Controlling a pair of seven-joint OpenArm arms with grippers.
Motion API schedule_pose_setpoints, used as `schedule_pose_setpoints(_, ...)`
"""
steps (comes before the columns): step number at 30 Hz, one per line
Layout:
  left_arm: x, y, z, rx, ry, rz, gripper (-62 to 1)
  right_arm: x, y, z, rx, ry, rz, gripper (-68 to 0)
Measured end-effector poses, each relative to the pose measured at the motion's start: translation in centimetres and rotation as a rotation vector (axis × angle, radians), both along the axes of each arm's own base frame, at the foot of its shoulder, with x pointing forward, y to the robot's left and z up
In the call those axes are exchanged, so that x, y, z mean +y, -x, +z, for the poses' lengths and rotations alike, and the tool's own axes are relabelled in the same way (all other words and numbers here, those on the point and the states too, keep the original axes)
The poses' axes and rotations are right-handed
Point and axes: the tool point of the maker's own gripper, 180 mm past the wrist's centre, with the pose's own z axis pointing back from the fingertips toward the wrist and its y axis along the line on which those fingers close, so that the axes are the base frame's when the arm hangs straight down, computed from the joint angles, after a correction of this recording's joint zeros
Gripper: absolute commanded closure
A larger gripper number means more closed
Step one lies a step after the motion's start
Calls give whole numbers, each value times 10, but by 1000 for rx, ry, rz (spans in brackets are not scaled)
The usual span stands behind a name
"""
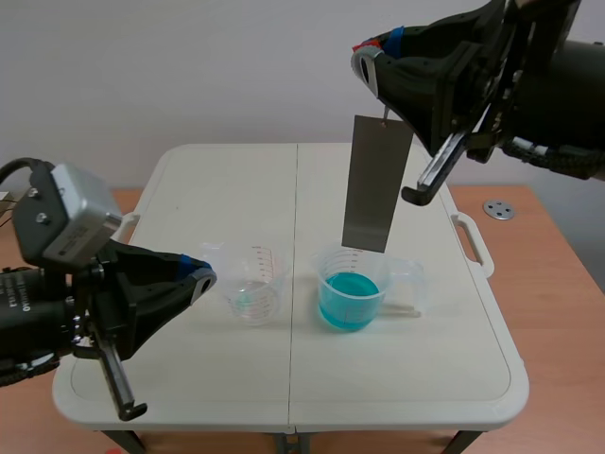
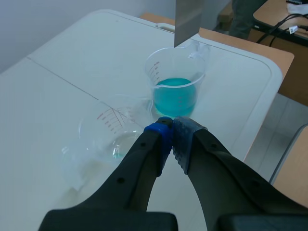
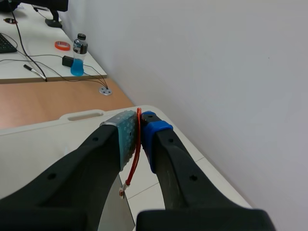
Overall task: Hold the metal plate by the orange handle, dip it into the blue solution, take it out and point at it, then put the plate back in the beaker on the left.
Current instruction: 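Point at the plate with the left hand, then lower the plate into the blue solution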
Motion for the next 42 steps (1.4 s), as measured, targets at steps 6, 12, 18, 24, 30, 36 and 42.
schedule_pose_setpoints(6, -19, -15, -17, -1, -15, -4, -16, 0, 0, 0, -1, 0, 0, -13)
schedule_pose_setpoints(12, -42, -27, -39, 29, -31, -32, -16, 0, 0, 0, 0, 0, 0, -13)
schedule_pose_setpoints(18, -52, -48, -39, 17, -23, -34, -16, 0, 0, 0, 0, 0, 0, -13)
schedule_pose_setpoints(24, -60, -54, -38, 3, -17, -40, -16, 0, 0, 0, 0, 0, 0, -13)
schedule_pose_setpoints(30, -67, -68, -35, -23, -6, 1, -16, 0, 0, 0, 0, 0, 0, -13)
schedule_pose_setpoints(36, -71, -75, -32, -41, -10, 2, -16, 0, 0, 0, 0, 1, 0, -13)
schedule_pose_setpoints(42, -74, -75, -29, -49, 5, -9, -16, 0, 0, -1, 2, 3, -2, -13)
